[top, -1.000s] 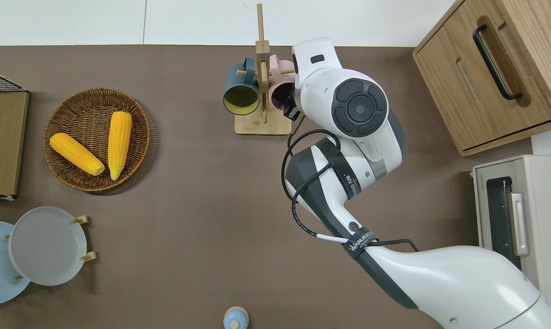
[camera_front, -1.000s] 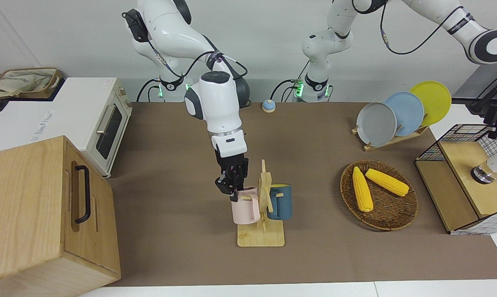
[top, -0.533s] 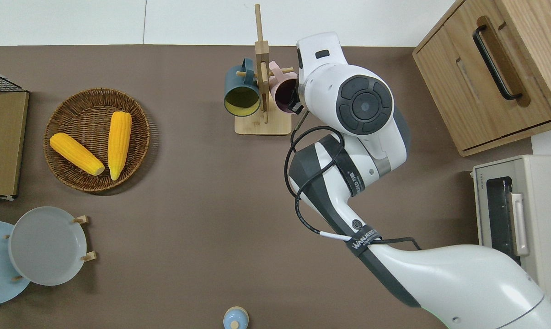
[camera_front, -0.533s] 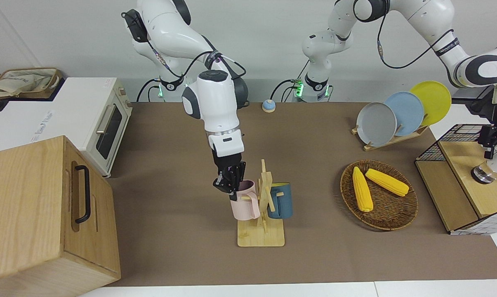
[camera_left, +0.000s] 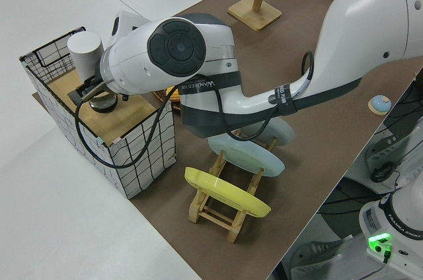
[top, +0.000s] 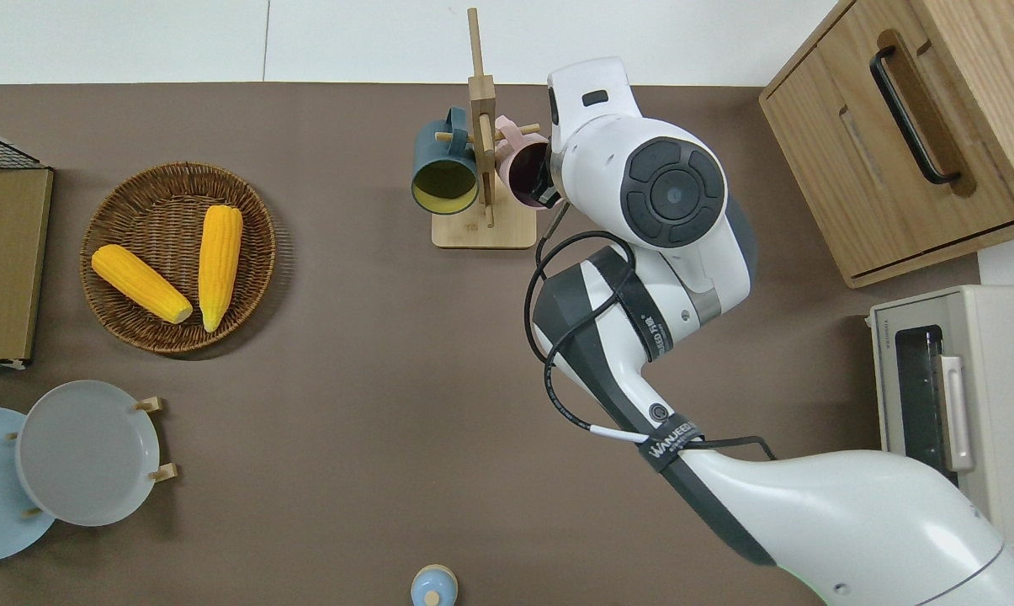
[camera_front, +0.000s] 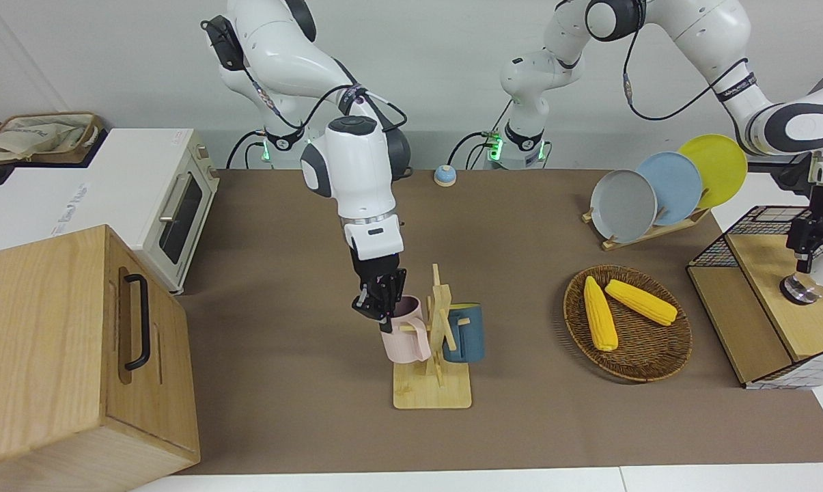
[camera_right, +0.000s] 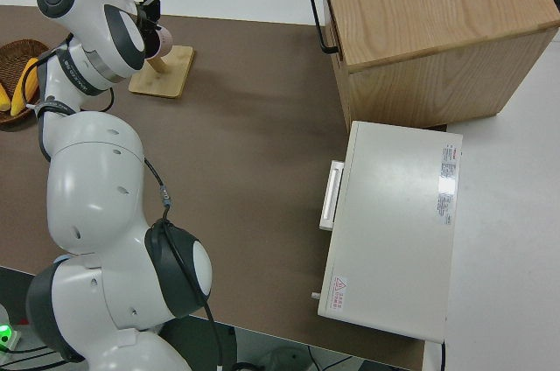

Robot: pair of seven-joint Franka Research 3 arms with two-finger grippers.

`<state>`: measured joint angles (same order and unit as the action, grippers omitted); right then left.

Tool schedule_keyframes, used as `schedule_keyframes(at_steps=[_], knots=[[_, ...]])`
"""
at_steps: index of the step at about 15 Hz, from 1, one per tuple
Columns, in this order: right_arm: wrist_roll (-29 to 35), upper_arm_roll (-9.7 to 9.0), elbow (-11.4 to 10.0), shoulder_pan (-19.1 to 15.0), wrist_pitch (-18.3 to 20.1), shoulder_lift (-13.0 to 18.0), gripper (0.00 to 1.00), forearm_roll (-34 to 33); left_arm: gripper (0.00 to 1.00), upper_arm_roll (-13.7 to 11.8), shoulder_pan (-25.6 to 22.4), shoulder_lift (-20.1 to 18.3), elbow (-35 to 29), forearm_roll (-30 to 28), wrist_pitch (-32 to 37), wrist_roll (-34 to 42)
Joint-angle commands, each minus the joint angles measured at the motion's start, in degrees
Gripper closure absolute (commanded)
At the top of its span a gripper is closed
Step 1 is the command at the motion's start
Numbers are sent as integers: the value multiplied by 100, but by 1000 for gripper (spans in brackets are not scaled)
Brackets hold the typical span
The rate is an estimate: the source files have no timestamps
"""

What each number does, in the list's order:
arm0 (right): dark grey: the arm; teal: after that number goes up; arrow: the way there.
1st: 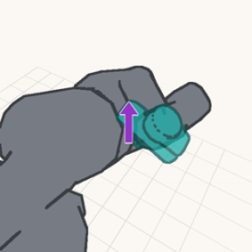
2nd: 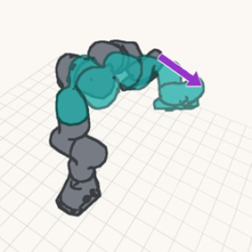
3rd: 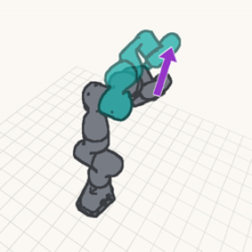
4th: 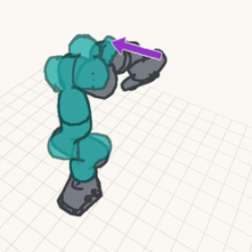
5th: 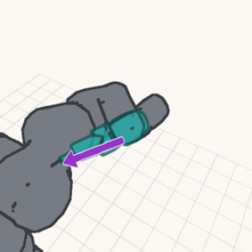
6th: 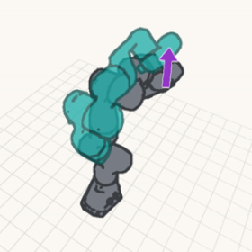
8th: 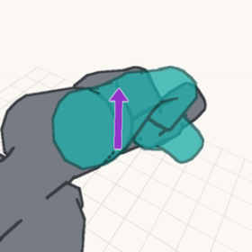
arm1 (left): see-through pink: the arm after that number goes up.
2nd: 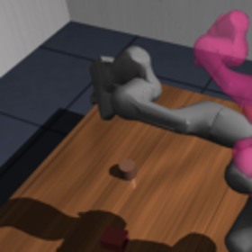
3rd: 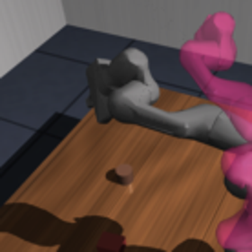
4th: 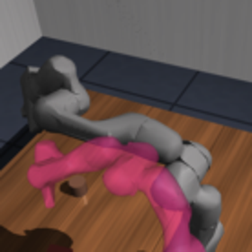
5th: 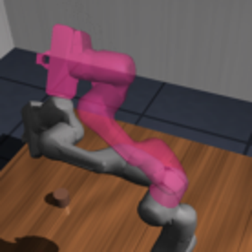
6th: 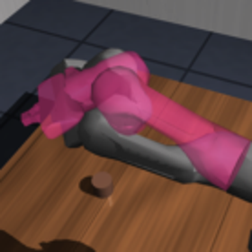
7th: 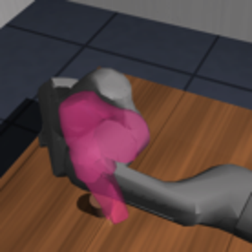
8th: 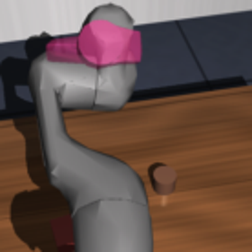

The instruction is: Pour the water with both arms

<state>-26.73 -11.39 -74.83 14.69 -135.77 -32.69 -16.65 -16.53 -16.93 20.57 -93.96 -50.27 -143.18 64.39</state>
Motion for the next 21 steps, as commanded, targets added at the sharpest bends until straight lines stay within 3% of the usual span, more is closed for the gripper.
schedule_keyframes(at_steps=[1, 2, 4, 5, 21], knots=[[107, -74, 21, -19, 42, -36, 1000, -40, 83, 9, 14, 52, 18, -254, -123, 161], [98, -66, 30, -28, 59, -9, 1000, -40, 206, 9, 14, 52, 36, -290, -123, 135], [98, -48, 38, -37, 77, 26, 1000, -31, 790, 9, 23, 61, 53, -325, -123, 109], [98, -39, 38, -19, 121, 61, 1000, -31, 998, 0, 23, 61, 62, -317, -114, 91], [81, -30, 3, -248, 226, 281, 1000, 100, 1000, -52, 32, -115, 335, -229, 70, -172]])
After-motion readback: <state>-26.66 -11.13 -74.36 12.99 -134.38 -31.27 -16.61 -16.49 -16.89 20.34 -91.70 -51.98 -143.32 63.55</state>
